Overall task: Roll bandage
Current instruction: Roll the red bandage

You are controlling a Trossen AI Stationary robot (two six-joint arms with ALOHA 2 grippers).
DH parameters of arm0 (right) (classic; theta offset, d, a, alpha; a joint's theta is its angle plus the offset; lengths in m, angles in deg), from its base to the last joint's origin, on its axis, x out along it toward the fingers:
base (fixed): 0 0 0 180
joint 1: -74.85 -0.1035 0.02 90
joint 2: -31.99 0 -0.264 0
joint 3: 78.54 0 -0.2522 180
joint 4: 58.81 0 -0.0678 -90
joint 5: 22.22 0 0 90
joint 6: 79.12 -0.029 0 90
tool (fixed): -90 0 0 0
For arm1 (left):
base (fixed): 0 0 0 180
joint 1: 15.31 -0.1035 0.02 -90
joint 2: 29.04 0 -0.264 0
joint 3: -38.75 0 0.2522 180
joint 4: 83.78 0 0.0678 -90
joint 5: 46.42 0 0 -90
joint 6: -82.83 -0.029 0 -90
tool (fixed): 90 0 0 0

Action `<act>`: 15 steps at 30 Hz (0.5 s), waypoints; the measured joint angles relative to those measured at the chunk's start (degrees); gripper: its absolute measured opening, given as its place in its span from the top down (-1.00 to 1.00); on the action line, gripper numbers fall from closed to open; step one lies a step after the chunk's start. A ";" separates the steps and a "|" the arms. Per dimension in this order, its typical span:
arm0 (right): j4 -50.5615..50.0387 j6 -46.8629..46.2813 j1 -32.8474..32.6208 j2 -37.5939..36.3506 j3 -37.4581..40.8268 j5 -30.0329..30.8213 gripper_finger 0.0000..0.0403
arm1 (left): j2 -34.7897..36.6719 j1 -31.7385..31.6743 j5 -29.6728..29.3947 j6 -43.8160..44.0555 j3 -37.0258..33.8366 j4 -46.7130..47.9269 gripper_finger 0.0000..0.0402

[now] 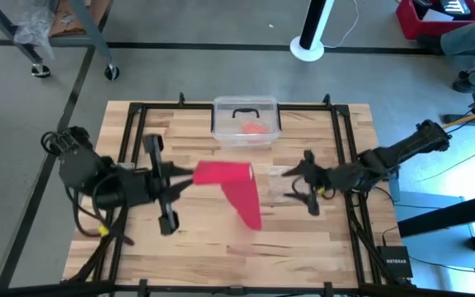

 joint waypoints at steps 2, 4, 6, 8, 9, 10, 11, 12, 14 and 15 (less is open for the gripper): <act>5.23 0.17 -2.43 0.42 3.78 1.38 -0.40 | 0.00 -1.15 0.01 -0.02 1.00 0.07 0.98; 8.84 -1.01 -4.85 0.86 7.37 4.18 -0.40 | 0.00 -2.23 0.01 -0.42 1.51 0.00 0.98; 12.42 -3.10 -6.92 1.65 11.13 8.15 -0.40 | 0.00 -3.04 0.02 -1.05 1.66 0.00 0.98; 17.29 -5.91 -8.10 3.44 15.19 10.64 -0.40 | 0.00 -3.76 0.02 -1.07 1.66 0.18 0.98; 19.94 -6.87 -8.13 4.59 17.09 10.76 -0.40 | -0.02 -4.27 0.02 -1.23 1.66 0.34 0.98; 23.21 -7.70 -8.04 5.85 18.77 10.50 -0.40 | -0.02 -4.70 0.04 -1.43 1.66 0.37 0.98; 26.34 -8.80 -8.00 7.20 20.11 10.10 -0.40 | -0.02 -5.07 0.04 -1.56 1.66 0.39 0.98; 29.48 -9.17 -7.88 8.66 21.11 10.11 -0.40 | -0.02 -5.43 0.04 -1.69 1.66 0.35 0.98; 34.57 -9.31 -7.87 12.06 22.28 10.77 -0.40 | -0.02 -6.25 0.04 -1.84 1.66 0.17 0.98; 36.96 -9.00 -7.90 13.84 22.38 11.40 -0.40 | -0.02 -6.66 0.04 -2.01 1.66 0.15 0.98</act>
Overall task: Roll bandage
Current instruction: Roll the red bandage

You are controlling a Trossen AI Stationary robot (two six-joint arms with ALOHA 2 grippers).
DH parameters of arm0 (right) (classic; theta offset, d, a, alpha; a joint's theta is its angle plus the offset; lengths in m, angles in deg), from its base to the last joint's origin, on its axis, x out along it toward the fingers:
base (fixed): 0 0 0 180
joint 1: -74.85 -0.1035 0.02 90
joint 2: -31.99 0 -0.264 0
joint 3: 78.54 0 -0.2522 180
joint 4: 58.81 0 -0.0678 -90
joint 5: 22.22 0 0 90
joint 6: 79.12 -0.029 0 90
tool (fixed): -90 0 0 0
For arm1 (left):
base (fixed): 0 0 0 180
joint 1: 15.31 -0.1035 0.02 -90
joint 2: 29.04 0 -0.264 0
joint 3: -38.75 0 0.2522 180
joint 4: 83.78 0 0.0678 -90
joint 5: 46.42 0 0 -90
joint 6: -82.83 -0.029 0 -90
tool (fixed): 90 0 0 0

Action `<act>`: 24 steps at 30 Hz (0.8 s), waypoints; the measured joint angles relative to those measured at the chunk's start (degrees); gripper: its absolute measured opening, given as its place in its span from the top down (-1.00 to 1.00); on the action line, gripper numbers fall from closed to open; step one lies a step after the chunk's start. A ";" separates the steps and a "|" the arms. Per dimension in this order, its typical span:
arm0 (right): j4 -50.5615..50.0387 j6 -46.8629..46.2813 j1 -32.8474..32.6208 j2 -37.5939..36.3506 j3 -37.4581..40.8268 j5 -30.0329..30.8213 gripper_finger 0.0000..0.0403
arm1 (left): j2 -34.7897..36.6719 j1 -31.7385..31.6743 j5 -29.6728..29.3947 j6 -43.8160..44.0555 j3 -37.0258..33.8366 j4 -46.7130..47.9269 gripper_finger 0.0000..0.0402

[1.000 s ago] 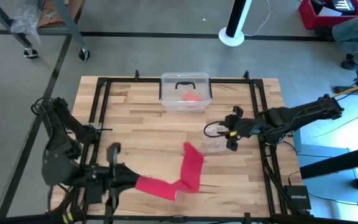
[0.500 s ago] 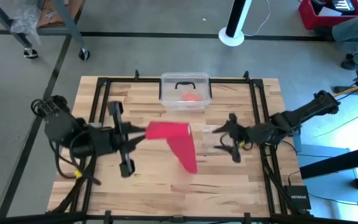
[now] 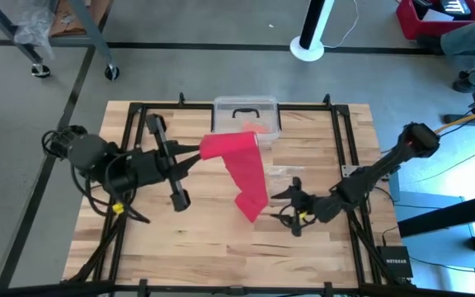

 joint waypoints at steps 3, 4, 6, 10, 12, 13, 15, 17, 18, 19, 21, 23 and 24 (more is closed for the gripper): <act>8.42 2.50 -0.06 4.59 -0.06 3.01 -0.40 | 0.00 -0.68 0.02 -0.95 0.00 0.08 0.98; 11.09 3.77 -0.03 6.25 -0.07 4.61 -0.40 | 0.00 -0.78 0.08 -1.13 0.00 0.08 0.98; 15.74 6.60 0.65 9.40 -0.07 7.27 -0.40 | 0.00 -1.04 0.74 -1.45 0.00 0.06 0.98; 22.46 7.76 3.35 14.60 -0.07 10.34 -0.40 | 0.00 -1.03 1.22 -2.17 -0.02 0.08 0.98; 24.70 7.87 4.77 16.66 -0.05 11.37 -0.40 | 0.00 -1.03 1.29 -2.60 -0.02 0.02 0.98; 25.88 7.87 5.31 17.31 -0.02 10.69 -0.40 | 0.00 -1.02 1.29 -2.79 -0.02 0.03 0.98; 29.23 7.71 6.24 18.54 -0.05 7.22 -0.40 | 0.00 -0.92 1.29 -3.07 -0.02 0.02 0.98; 33.05 8.15 6.43 20.04 -0.06 5.62 -0.40 | 0.00 -0.92 1.65 -3.68 -0.03 0.04 0.98; 34.73 9.16 6.41 20.82 -0.12 5.46 -0.39 | 0.00 -0.92 2.01 -3.71 -0.03 0.02 0.98; 36.04 10.30 6.58 21.49 -0.39 5.53 -0.36 | 0.00 -0.97 2.45 -3.73 -0.04 -0.11 0.98; 37.96 12.58 6.84 22.61 -1.56 5.43 -0.29 | 0.00 -1.01 3.16 -3.99 -0.04 -1.08 0.98; 38.04 14.64 6.96 23.59 -3.06 5.49 -0.18 | 0.00 -0.99 3.34 -5.02 -0.04 -2.70 0.98; 37.83 15.46 7.19 24.12 -3.86 5.70 -0.11 | 0.00 -0.99 3.41 -5.41 -0.04 -3.26 0.98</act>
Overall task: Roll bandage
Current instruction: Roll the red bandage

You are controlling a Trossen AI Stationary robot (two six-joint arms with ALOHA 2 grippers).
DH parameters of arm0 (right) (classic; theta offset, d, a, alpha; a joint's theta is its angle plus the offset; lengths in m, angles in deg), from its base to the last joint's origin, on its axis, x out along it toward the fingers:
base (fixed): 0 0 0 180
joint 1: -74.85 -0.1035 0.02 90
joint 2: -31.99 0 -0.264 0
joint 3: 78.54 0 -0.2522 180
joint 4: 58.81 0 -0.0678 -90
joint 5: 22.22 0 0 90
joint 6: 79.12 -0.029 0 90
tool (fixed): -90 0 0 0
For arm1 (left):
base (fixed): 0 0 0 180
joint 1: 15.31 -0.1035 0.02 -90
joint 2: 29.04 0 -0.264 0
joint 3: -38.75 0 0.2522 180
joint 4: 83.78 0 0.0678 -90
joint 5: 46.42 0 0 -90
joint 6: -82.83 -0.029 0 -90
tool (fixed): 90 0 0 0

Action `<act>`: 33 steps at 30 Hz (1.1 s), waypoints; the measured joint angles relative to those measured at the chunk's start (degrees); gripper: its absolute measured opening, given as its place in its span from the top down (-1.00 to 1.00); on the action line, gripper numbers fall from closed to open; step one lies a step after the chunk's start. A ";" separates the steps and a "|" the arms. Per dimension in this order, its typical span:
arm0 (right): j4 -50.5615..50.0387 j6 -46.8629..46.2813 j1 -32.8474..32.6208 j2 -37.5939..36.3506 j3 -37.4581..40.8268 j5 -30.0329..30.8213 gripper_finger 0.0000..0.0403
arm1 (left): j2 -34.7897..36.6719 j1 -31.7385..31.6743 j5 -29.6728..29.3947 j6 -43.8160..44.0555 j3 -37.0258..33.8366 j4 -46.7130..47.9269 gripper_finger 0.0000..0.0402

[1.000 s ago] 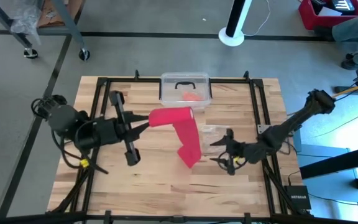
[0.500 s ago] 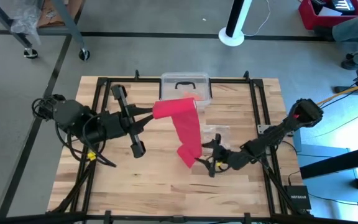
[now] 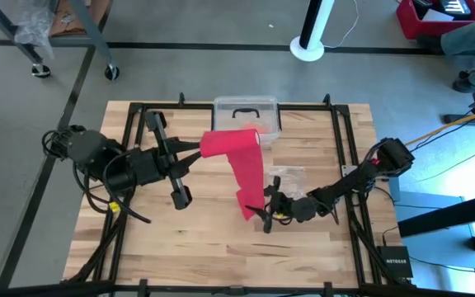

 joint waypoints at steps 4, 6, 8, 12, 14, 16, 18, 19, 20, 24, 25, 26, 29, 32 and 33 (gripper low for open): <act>-0.52 1.74 -0.08 1.12 -1.94 1.67 0.31 | 0.00 0.01 0.11 -0.10 0.00 -0.55 0.98; -0.61 2.88 -0.08 1.12 -2.00 2.76 0.59 | 0.00 0.08 0.11 -0.10 -0.02 -0.56 0.98; -1.47 4.16 -0.08 1.12 -2.04 2.68 0.87 | 0.00 0.07 0.10 -0.10 0.00 -0.85 0.98; -7.76 1.85 -0.08 1.12 -2.05 0.86 0.90 | -0.03 0.23 0.11 -0.51 1.01 -1.36 0.98; -12.47 -1.10 -0.07 1.12 -2.05 -1.24 0.93 | -0.04 0.84 0.08 -0.51 2.42 -1.46 0.98; -16.60 -3.46 0.04 1.14 -2.05 -2.87 0.97 | 0.04 1.32 0.08 -0.57 4.05 -1.61 0.98; -18.50 -4.76 0.27 1.14 -2.05 -3.37 0.96 | 0.11 1.87 0.09 -1.09 5.47 -1.44 0.98; -18.40 -4.90 0.27 1.14 -2.05 -3.33 0.94 | 0.11 2.27 0.09 -1.04 6.04 -1.01 0.98; -17.78 -4.86 0.27 1.14 -2.05 -3.35 0.93 | 0.11 2.67 0.08 -0.66 6.23 -0.69 0.98; -13.49 -4.83 0.29 1.00 -2.07 -3.38 0.92 | -0.05 3.10 0.11 0.57 6.27 4.15 0.98; -12.84 -4.65 0.29 0.99 -2.07 -3.35 0.91 | -0.21 3.01 0.11 1.74 6.27 6.20 0.98; -12.63 -4.61 0.27 0.99 -2.07 -3.36 0.90 | -0.26 2.92 0.18 3.20 6.27 8.56 0.98; -12.87 -5.20 0.27 0.63 -2.07 -3.35 0.78 | -0.42 2.31 0.32 7.69 5.54 14.67 0.98; -13.23 -4.86 0.23 -1.02 -2.07 -3.44 0.54 | -0.48 2.21 0.32 11.56 5.40 20.17 0.98; -13.54 -4.83 0.23 -2.00 -2.07 -3.87 0.45 | -0.48 2.21 0.32 12.54 5.40 21.46 0.98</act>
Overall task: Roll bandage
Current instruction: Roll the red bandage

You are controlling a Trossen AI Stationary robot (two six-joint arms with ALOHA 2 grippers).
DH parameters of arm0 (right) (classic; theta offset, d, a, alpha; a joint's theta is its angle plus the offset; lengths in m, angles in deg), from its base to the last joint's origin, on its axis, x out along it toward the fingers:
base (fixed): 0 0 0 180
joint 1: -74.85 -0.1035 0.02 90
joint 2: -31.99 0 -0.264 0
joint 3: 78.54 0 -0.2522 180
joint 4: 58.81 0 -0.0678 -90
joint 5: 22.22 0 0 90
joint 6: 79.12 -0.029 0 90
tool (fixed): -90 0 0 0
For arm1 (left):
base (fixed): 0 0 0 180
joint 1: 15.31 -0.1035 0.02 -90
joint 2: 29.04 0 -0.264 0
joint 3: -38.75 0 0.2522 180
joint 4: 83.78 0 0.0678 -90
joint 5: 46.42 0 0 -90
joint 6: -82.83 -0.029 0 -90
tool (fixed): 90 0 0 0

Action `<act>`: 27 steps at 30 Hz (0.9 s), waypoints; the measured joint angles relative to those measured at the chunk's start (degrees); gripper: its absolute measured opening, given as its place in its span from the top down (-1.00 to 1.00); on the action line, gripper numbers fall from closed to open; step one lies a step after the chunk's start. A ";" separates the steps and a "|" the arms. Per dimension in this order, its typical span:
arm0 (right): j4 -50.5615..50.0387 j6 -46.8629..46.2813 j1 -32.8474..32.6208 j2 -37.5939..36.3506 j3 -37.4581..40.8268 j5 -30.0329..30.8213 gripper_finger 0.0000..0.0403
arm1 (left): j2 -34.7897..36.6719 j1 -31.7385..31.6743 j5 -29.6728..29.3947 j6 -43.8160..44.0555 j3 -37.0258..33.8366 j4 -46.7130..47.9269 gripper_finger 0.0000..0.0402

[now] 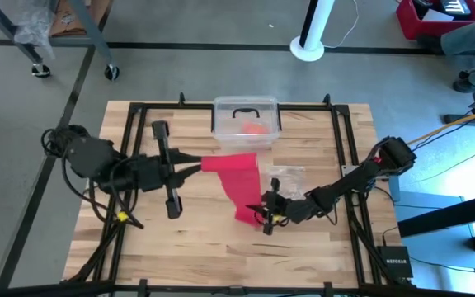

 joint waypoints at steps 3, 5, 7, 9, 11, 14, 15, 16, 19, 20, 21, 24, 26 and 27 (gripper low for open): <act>-2.36 0.20 0.02 -4.40 0.00 -3.40 0.18 | 0.02 0.00 0.00 2.57 0.00 2.75 0.98; -5.52 1.35 0.00 -8.21 0.00 -5.22 0.02 | 0.02 0.02 0.00 4.24 0.00 4.70 0.98; -9.74 2.84 0.00 -12.63 0.00 -7.95 -0.09 | 0.02 0.00 0.00 5.74 -0.03 6.85 0.98; -14.10 2.75 -0.02 -17.04 0.00 -9.02 -0.17 | 0.12 0.00 -0.02 7.06 -1.37 7.23 0.98; -17.84 1.53 -0.40 -21.12 0.00 -9.03 -0.21 | 0.43 0.00 -0.03 7.22 -3.94 7.21 0.98; -19.74 1.25 -0.97 -26.12 0.00 -7.64 -0.21 | 0.46 -0.49 0.14 7.76 -8.57 6.18 0.98; -19.82 1.22 -1.26 -27.56 0.00 -7.43 -0.20 | 0.48 -0.72 0.57 7.99 -10.20 5.23 0.98; -19.55 1.22 -1.59 -28.62 0.00 -7.26 -0.20 | 0.80 -1.07 1.55 8.04 -11.90 4.36 0.98; -18.86 1.22 -2.60 -30.55 0.00 -6.89 -0.17 | 2.88 -2.47 4.99 7.00 -18.49 -0.07 0.98; -18.69 1.22 -2.90 -30.78 0.00 -6.49 -0.16 | 3.88 -3.01 5.79 6.59 -21.24 -2.63 0.98; -18.51 1.26 -3.12 -30.78 0.00 -6.00 -0.15 | 4.70 -3.58 6.07 6.49 -24.07 -5.68 0.98; -18.20 1.46 -3.43 -30.31 0.00 -5.56 -0.13 | 7.94 -5.05 6.86 5.30 -33.07 -15.07 0.98; -16.76 1.45 -3.36 -29.42 0.00 -5.93 -0.13 | 10.36 -5.84 7.98 5.10 -38.62 -22.25 0.98; -15.70 1.46 -3.34 -29.05 0.00 -6.11 -0.13 | 11.58 -6.06 8.69 5.08 -41.18 -25.72 0.98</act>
